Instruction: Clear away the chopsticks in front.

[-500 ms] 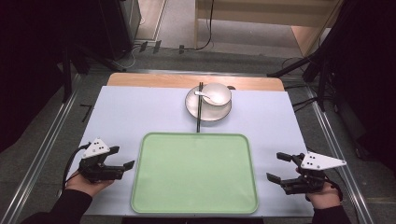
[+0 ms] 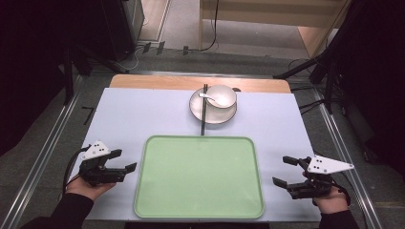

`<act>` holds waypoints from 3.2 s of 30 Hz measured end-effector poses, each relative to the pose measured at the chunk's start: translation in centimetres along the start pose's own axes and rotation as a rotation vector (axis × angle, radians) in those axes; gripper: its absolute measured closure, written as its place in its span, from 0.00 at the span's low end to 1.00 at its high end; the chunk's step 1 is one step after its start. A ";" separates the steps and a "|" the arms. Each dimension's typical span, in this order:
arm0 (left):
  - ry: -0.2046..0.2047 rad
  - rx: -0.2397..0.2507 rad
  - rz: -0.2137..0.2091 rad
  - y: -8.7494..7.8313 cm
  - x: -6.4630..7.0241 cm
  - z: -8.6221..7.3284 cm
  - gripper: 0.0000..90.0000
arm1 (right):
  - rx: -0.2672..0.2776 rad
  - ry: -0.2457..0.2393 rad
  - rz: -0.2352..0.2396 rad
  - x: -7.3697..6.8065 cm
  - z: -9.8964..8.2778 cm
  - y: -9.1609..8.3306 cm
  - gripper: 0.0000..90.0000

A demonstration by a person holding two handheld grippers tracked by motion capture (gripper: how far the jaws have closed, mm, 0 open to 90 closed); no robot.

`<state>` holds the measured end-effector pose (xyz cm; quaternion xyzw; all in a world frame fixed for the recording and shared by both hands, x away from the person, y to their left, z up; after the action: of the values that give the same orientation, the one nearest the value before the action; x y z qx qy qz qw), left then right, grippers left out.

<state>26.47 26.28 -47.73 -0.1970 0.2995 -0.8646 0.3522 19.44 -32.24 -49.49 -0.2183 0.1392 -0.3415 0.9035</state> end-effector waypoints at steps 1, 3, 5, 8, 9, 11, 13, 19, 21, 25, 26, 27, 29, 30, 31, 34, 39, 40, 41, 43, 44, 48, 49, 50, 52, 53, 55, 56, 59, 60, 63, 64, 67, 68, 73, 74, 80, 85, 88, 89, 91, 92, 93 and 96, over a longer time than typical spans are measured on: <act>-0.004 -0.003 -0.002 0.0 0.0 0.0 0.29 | 0.000 0.000 0.000 0.0 0.0 0.0 0.18; -0.001 -0.006 -0.004 0.0 0.1 0.0 0.29 | 0.001 -0.001 0.000 0.0 0.0 0.0 0.18; -0.004 -0.004 -0.007 0.0 0.0 0.0 0.29 | -0.001 -0.003 0.000 0.0 0.0 0.0 0.18; -0.001 0.000 -0.004 -0.1 0.0 0.0 0.30 | -0.001 -0.001 0.000 0.0 0.0 0.0 0.18; 0.002 0.001 -0.002 -0.1 0.0 0.0 0.30 | -0.001 -0.001 0.000 0.0 0.0 0.0 0.18; -0.006 -0.003 0.011 0.0 0.0 0.0 0.28 | -0.002 -0.004 0.000 0.0 0.0 0.0 0.18; -0.008 -0.004 0.026 0.1 0.0 0.0 0.25 | -0.002 -0.002 0.000 0.0 0.0 0.0 0.18; -0.013 -0.003 0.014 0.0 0.0 -0.1 0.29 | 0.000 -0.005 0.000 0.0 0.0 0.0 0.18; -0.039 -0.004 -0.003 -0.1 0.0 0.0 0.29 | -0.001 -0.007 0.003 0.0 0.0 0.0 0.18; -0.038 -0.015 -0.014 -0.2 0.2 0.1 0.29 | -0.002 -0.008 0.004 0.0 0.0 0.1 0.18; -0.037 -0.025 -0.008 -0.1 0.3 0.2 0.28 | -0.002 -0.007 0.004 0.0 0.0 0.1 0.18; -0.037 -0.025 -0.008 -0.1 0.3 0.2 0.29 | -0.002 -0.008 0.004 0.0 0.0 0.1 0.18; -0.043 -0.033 -0.022 0.0 0.4 0.3 0.29 | -0.003 -0.006 0.003 0.0 0.0 0.1 0.18; -0.050 -0.035 -0.027 0.1 0.5 0.3 0.30 | -0.003 -0.008 0.003 0.0 0.0 0.1 0.18; -0.067 -0.043 -0.027 0.1 0.5 0.4 0.30 | -0.003 -0.008 0.003 0.0 0.0 0.1 0.18; -0.139 -0.077 -0.026 0.2 0.4 0.7 0.36 | -0.004 -0.008 0.003 0.0 0.0 0.1 0.18; -0.107 -0.058 -0.015 0.2 0.6 1.4 0.35 | -0.004 -0.006 0.003 -0.1 0.0 0.1 0.18; -0.119 -0.060 -0.018 0.2 0.6 1.5 0.34 | -0.004 -0.006 0.004 -0.1 0.0 0.1 0.18; -0.119 -0.060 -0.018 0.2 0.6 1.5 0.34 | -0.005 -0.007 0.003 -0.1 0.0 0.1 0.18; -0.147 -0.068 -0.013 0.4 0.4 2.1 0.34 | -0.006 -0.005 0.002 0.0 0.0 0.1 0.18; -0.140 -0.075 -0.006 0.5 0.4 2.4 0.34 | -0.003 -0.004 0.002 0.0 0.0 0.1 0.18; -0.145 -0.081 -0.013 0.6 0.2 3.3 0.33 | -0.003 -0.002 0.001 0.0 0.0 0.0 0.18; -0.148 -0.081 -0.022 0.7 0.3 3.9 0.33 | -0.003 -0.001 0.001 0.0 -0.1 0.0 0.18; -0.148 -0.081 -0.022 0.7 0.3 3.9 0.33 | -0.003 -0.002 0.000 0.0 -0.1 0.0 0.18; -0.157 -0.107 -0.022 0.9 0.3 4.6 0.34 | -0.004 0.000 0.000 0.0 -0.1 0.0 0.18; -0.163 -0.161 0.019 1.1 0.3 5.3 0.35 | -0.004 0.000 -0.001 0.0 -0.1 0.0 0.18; -0.168 -0.160 0.009 1.2 0.3 6.0 0.35 | -0.004 0.000 -0.001 0.0 -0.1 0.0 0.18; -0.168 -0.160 0.009 1.2 0.3 6.0 0.35 | -0.004 0.000 -0.001 0.0 -0.1 0.0 0.18; -0.167 -0.158 0.000 1.5 0.4 7.2 0.35 | -0.006 0.004 -0.001 0.0 -0.1 0.1 0.18; -0.156 -0.164 0.000 1.6 0.4 7.7 0.35 | -0.006 0.002 -0.002 0.0 -0.1 0.1 0.18; -0.129 -0.174 -0.001 2.1 0.6 9.1 0.35 | -0.005 0.004 -0.001 0.0 -0.1 0.0 0.18; -0.124 -0.171 -0.004 2.2 0.6 9.5 0.35 | -0.005 0.003 0.000 0.1 -0.1 0.0 0.18; -0.097 -0.168 -0.002 3.1 0.8 11.0 0.35 | -0.006 0.001 0.001 0.1 -0.1 0.1 0.18; -0.095 -0.172 -0.002 3.4 0.8 11.4 0.35 | -0.005 0.001 0.002 0.1 -0.1 0.1 0.18; -0.063 -0.175 -0.016 5.2 1.4 13.2 0.34 | -0.006 0.002 -0.002 0.0 -0.1 0.1 0.18; -0.061 -0.172 -0.019 5.6 1.5 13.6 0.34 | -0.006 0.003 -0.001 0.0 -0.1 0.0 0.18; -0.057 -0.179 -0.029 7.4 1.7 15.0 0.35 | -0.004 0.004 0.000 0.1 -0.1 0.0 0.18; -0.049 -0.178 -0.037 9.4 1.9 16.6 0.35 | -0.002 0.003 0.003 0.1 -0.1 0.1 0.18; -0.039 -0.180 -0.042 10.3 2.3 17.2 0.35 | -0.001 0.003 0.004 0.1 -0.2 0.1 0.18; -0.039 -0.180 -0.042 10.3 2.3 17.2 0.35 | -0.001 0.003 0.005 0.1 -0.2 0.1 0.18; -0.032 -0.177 -0.043 11.0 2.5 17.6 0.35 | -0.001 0.003 0.005 0.1 -0.2 0.1 0.18; -0.032 -0.177 -0.043 11.3 2.6 17.8 0.35 | -0.001 0.002 0.006 0.1 -0.1 0.1 0.18; -0.034 -0.179 -0.040 11.6 2.6 18.0 0.35 | -0.001 0.002 0.006 0.1 -0.1 0.1 0.18; -0.037 -0.178 -0.037 12.9 2.7 18.6 0.35 | -0.003 -0.001 0.004 0.0 -0.1 0.0 0.18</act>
<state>41.24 9.95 -42.04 -0.2492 0.3648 -0.8371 0.3227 19.45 -32.26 -49.61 -0.2196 0.1399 -0.3395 0.9039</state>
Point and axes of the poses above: each handheld gripper's, and its own axes: y roughly forward along the jaws, z roughly out of its top, x roughly to its right, the point moved 1 cm from there along y, roughly forward along the jaws, and after that the axes turned 1 degree about -z, right-handed, at the moved point
